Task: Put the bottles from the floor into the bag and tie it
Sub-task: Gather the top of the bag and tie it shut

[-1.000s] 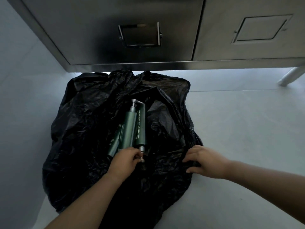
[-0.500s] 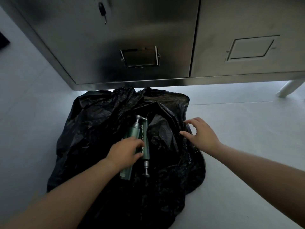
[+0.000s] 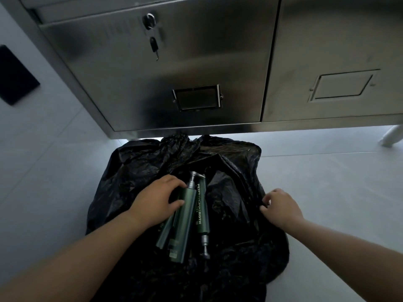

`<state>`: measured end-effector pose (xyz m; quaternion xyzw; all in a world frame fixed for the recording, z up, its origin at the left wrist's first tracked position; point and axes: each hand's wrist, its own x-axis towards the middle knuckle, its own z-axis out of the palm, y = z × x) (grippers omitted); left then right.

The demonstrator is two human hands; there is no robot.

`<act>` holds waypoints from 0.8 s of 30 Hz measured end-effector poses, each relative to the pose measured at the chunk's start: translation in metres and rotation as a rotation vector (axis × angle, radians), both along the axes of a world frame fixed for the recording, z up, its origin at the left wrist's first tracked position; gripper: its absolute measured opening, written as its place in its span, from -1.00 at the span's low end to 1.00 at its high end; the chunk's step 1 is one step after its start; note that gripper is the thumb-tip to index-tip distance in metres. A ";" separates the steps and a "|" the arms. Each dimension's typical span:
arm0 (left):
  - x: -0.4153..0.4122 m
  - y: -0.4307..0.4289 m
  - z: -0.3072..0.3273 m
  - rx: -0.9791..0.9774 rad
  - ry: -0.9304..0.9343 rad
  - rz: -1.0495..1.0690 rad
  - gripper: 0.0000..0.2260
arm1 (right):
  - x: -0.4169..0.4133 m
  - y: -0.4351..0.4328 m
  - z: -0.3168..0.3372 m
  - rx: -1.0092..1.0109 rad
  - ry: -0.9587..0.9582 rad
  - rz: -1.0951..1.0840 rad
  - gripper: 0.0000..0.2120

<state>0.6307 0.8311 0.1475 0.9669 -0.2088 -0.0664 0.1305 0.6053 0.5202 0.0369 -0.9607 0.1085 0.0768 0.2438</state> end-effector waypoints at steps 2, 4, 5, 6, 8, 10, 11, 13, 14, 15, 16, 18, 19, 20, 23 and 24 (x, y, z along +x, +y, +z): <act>0.002 -0.001 -0.001 -0.028 0.010 -0.012 -0.65 | 0.003 0.001 0.011 0.056 -0.088 -0.029 -0.95; 0.005 -0.001 0.002 -0.072 0.005 -0.007 -0.63 | 0.009 0.008 0.032 0.114 -0.231 -0.038 -0.97; 0.007 -0.001 0.004 -0.098 -0.001 0.003 -0.63 | 0.012 0.014 0.044 0.143 -0.306 -0.016 -0.97; 0.009 -0.001 0.006 -0.126 -0.006 0.016 -0.63 | 0.015 0.021 0.058 0.180 -0.376 0.023 -0.97; 0.012 -0.001 0.013 -0.191 -0.010 0.052 -0.64 | 0.018 0.039 0.085 0.283 -0.481 0.121 -0.95; 0.014 0.001 0.021 -0.274 -0.011 0.094 -0.67 | 0.018 0.056 0.108 0.357 -0.546 0.243 -0.94; 0.014 0.001 0.025 -0.322 -0.010 0.113 -0.68 | 0.017 0.064 0.117 0.371 -0.576 0.310 -0.93; 0.015 0.000 0.035 -0.427 0.005 0.158 -0.73 | 0.013 0.077 0.128 0.397 -0.609 0.406 -0.92; 0.014 -0.001 0.039 -0.489 0.022 0.190 -0.75 | 0.011 0.084 0.131 0.414 -0.616 0.430 -0.92; 0.013 -0.002 0.042 -0.555 0.047 0.224 -0.77 | 0.010 0.089 0.133 0.428 -0.623 0.448 -0.92; 0.011 -0.003 0.045 -0.621 0.079 0.253 -0.78 | 0.008 0.095 0.133 0.434 -0.629 0.463 -0.92; 0.005 -0.006 0.048 -0.729 0.149 0.280 -0.79 | 0.005 0.105 0.130 0.429 -0.632 0.493 -0.91; 0.003 -0.006 0.049 -0.767 0.180 0.286 -0.78 | 0.004 0.110 0.128 0.431 -0.628 0.507 -0.91; 0.000 -0.007 0.048 -0.794 0.208 0.292 -0.77 | 0.003 0.116 0.126 0.437 -0.621 0.518 -0.91; -0.003 -0.010 0.045 -0.859 0.321 0.351 -0.72 | 0.000 0.128 0.121 0.464 -0.594 0.557 -0.90; -0.004 -0.011 0.045 -0.890 0.372 0.381 -0.72 | -0.001 0.130 0.120 0.466 -0.586 0.576 -0.89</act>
